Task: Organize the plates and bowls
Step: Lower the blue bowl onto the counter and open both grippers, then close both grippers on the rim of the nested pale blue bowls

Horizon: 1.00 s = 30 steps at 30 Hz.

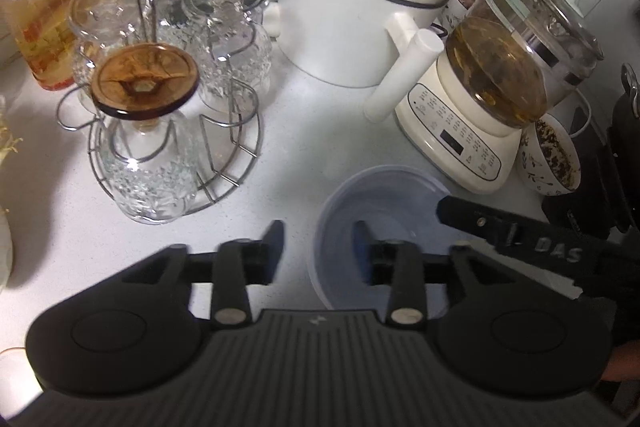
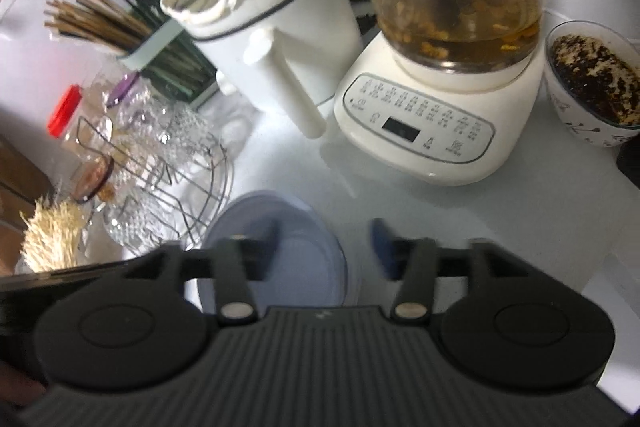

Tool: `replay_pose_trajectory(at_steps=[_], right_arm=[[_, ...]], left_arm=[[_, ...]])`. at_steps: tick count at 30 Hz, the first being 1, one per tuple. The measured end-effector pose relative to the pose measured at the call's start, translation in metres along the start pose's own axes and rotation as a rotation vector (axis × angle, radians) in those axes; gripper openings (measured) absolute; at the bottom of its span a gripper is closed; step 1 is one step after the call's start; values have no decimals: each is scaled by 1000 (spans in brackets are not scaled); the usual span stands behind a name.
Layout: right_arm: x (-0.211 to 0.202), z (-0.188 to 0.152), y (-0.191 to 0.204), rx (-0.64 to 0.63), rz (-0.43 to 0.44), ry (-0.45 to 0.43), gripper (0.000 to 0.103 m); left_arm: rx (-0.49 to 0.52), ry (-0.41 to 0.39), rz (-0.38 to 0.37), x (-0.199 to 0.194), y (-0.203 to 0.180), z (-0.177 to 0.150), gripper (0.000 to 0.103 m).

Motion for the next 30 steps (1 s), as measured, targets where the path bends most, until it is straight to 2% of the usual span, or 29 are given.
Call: replay_pose_trajectory(at_steps=[3,9,24,30], right_arm=[[-7,0,-4,14,2,-15,63],[-8,-2,-17,60,16,-20,63],[28,-26,-27,111,96,82,62],[41,-32,-29,116,114,131,50]], left_arm=[[-2,-10,0,-4,2,-1,63],[-12,-24,19,-6,3,-2,72],[-50,1,34,16,-2,-18,72],[-86,20,42,25,5,-24,71]])
Point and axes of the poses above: each gripper's, at about its wrist camera, not at the fingertips, and x roughly the way its jaws point, y to its left, z to its top, the point moved 6 cm from there along x, roughly the way its jaws point, and after that the axes turned 2 degrees about -z, right-handed, at the moved point
